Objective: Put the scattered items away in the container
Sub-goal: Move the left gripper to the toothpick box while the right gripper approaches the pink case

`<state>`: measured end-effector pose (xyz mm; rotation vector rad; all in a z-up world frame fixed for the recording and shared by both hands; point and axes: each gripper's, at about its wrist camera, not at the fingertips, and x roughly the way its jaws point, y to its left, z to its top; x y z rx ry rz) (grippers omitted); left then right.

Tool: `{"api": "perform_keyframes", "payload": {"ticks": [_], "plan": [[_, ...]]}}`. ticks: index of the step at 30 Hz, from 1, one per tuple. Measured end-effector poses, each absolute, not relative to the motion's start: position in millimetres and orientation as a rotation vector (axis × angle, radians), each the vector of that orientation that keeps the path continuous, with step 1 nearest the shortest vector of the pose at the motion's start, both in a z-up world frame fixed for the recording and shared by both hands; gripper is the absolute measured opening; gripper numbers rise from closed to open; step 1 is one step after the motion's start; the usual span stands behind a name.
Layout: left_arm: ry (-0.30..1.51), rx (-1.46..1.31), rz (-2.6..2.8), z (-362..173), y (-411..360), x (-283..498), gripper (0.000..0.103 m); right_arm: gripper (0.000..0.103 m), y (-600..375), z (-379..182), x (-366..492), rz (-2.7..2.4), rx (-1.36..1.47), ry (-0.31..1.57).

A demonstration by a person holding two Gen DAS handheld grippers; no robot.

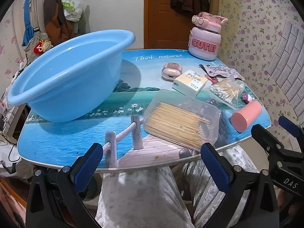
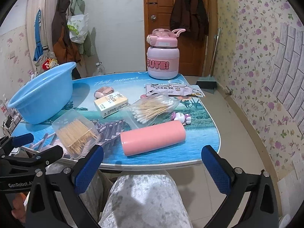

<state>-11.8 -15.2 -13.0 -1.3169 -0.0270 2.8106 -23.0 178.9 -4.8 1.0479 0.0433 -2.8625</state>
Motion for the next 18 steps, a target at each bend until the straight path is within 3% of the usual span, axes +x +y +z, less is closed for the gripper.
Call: {"api": "perform_keyframes", "payload": {"ticks": [12, 18], "plan": [[0.031, -1.264, 2.758, -9.9, -0.1, -15.7, 0.103, 0.103, 183.3, -12.7, -42.4, -2.776, 1.036, 0.055], [0.052, -1.256, 2.723, -11.4, 7.7, -23.2, 0.103, 0.103, 181.5, -15.0, -50.8, -2.726, 1.016, 0.16]]}}
